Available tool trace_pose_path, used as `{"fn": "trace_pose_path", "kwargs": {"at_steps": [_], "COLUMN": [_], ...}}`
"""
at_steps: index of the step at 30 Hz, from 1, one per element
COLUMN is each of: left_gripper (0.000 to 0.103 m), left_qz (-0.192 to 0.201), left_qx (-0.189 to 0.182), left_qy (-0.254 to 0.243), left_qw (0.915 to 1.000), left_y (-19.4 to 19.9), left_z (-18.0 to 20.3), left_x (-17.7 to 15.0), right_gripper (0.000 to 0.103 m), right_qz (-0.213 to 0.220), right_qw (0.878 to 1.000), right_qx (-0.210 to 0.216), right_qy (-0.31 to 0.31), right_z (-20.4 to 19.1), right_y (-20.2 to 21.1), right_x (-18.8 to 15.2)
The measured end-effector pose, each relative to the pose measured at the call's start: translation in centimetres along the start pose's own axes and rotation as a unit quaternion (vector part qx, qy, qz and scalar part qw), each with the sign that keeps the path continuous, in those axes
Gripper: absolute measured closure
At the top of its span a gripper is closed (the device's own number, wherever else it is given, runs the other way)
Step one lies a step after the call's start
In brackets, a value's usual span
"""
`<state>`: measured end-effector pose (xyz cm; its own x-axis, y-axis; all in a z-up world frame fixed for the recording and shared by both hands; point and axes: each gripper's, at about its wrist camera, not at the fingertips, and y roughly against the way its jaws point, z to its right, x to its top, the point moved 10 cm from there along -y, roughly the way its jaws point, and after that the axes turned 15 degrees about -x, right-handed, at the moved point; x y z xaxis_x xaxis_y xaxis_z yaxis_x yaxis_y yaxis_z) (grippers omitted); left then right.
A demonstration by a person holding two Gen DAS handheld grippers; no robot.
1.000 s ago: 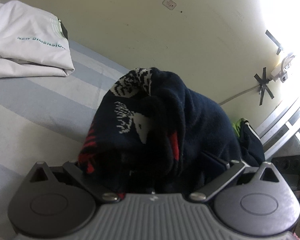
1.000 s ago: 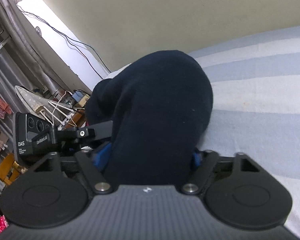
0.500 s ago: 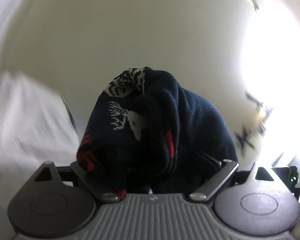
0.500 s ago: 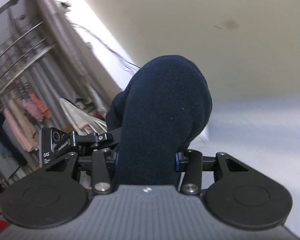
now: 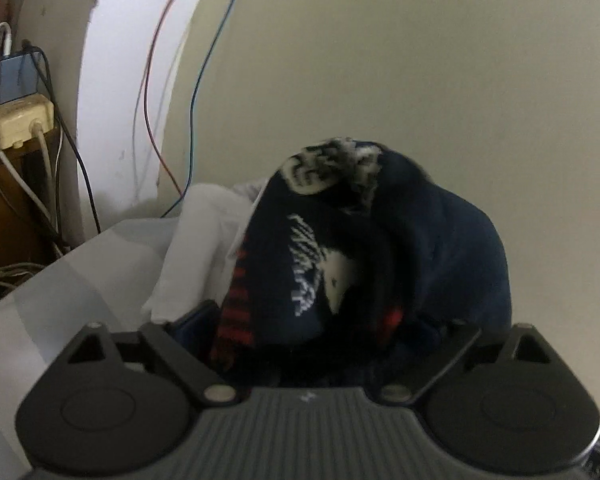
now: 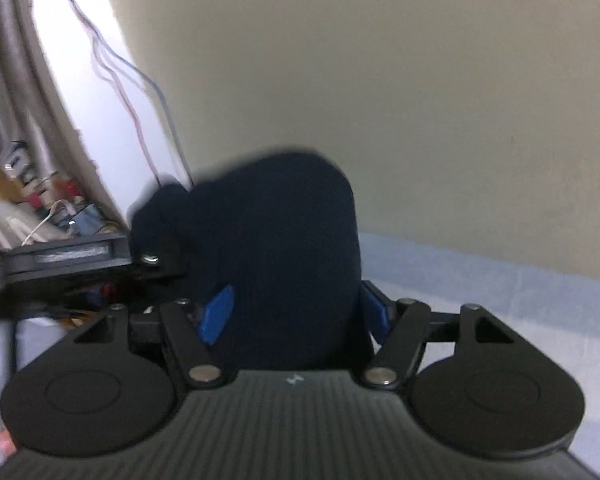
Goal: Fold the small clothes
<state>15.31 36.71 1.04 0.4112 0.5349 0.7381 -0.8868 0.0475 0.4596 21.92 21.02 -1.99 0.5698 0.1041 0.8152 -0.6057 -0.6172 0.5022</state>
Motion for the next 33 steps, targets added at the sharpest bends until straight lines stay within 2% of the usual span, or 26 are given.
{"fn": "trace_pose_path", "kwargs": {"at_steps": [4,8,13,16,20,23,27,30,33], "left_gripper": [0.009,0.007,0.002,0.002,0.002,0.002,0.000,0.000,0.000], "left_qz": [0.026,0.052,0.045,0.032,0.004,-0.002,0.002,-0.002,-0.001], "left_qx": [0.007,0.015,0.027,0.059,0.098,0.129,0.157,0.161,0.170], "left_qy": [-0.002,-0.004,-0.037,-0.056,-0.078,-0.093,-0.124,-0.137,-0.145], "left_qw": [0.9996,0.9985,0.9980,0.9961,0.9921,0.9872,0.9798,0.9774,0.9748], "left_y": [2.1,5.9,9.3,9.5,9.6,10.1,11.1,11.3,11.6], "left_z": [1.2,2.8,5.7,6.0,7.1,8.2,9.9,10.8,11.2], "left_x": [-0.7,-2.6,-8.4,-11.7,-15.9,-17.9,-19.4,-20.5,-20.9], "right_gripper": [0.032,0.032,0.032,0.032,0.032,0.031,0.031,0.029,0.029], "right_qz": [0.023,0.014,-0.023,-0.033,-0.029,-0.008,0.008,0.023,0.008], "right_qw": [1.000,1.000,0.999,0.999,0.999,0.998,0.998,0.998,0.999], "right_qx": [0.009,0.023,0.025,0.017,0.000,-0.009,-0.019,-0.024,-0.020], "right_qy": [-0.007,-0.014,-0.010,0.007,0.046,0.063,0.052,0.044,0.038], "right_z": [1.4,3.0,4.1,4.1,4.6,5.2,6.1,6.2,6.4], "right_y": [4.1,7.8,11.5,13.9,17.5,19.8,21.0,21.0,20.5], "right_x": [-1.7,-4.2,-7.4,-9.2,-11.8,-13.0,-13.6,-12.8,-13.2]}}
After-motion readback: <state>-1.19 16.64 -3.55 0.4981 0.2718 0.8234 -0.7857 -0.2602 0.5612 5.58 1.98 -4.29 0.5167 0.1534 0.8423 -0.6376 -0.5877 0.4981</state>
